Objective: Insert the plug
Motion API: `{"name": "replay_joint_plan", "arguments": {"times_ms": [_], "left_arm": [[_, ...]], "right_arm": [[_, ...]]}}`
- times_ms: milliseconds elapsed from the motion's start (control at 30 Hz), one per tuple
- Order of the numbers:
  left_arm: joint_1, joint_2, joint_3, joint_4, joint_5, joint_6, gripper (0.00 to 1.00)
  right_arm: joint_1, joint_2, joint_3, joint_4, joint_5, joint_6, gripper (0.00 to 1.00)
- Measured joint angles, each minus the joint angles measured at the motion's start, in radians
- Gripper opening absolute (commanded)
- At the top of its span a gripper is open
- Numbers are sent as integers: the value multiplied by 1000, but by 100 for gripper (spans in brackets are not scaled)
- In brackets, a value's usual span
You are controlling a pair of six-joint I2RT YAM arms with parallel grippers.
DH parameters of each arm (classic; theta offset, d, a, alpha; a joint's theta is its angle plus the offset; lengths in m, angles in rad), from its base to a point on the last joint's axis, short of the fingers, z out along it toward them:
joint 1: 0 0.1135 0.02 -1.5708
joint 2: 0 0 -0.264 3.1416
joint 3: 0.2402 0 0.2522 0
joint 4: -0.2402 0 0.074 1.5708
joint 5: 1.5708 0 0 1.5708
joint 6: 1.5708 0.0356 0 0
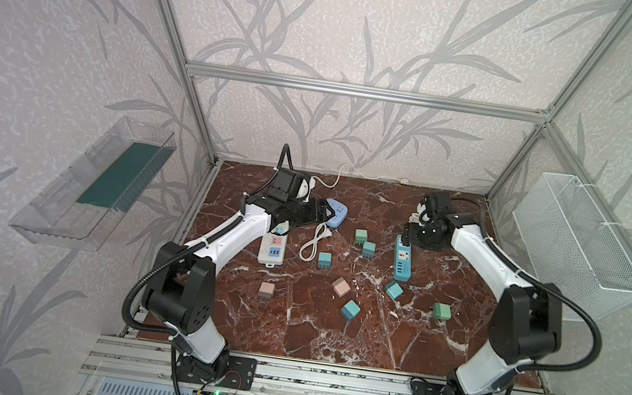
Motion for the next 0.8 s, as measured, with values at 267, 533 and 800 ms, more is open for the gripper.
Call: {"name": "replay_joint_plan", "arguments": {"times_ms": [267,533,800], "left_arm": [[-32,-19,-1,3,2,-3,78],[-45,-21,-11,16,18,-16,77],[-52,-21,-11,18,28,-19,78]], "right_arm": [[-146,-437,-499,-11,80,173,70],[-296,-460,-635,12,-51,151,68],[-298,-263,-626,97,-121,144,65]]}}
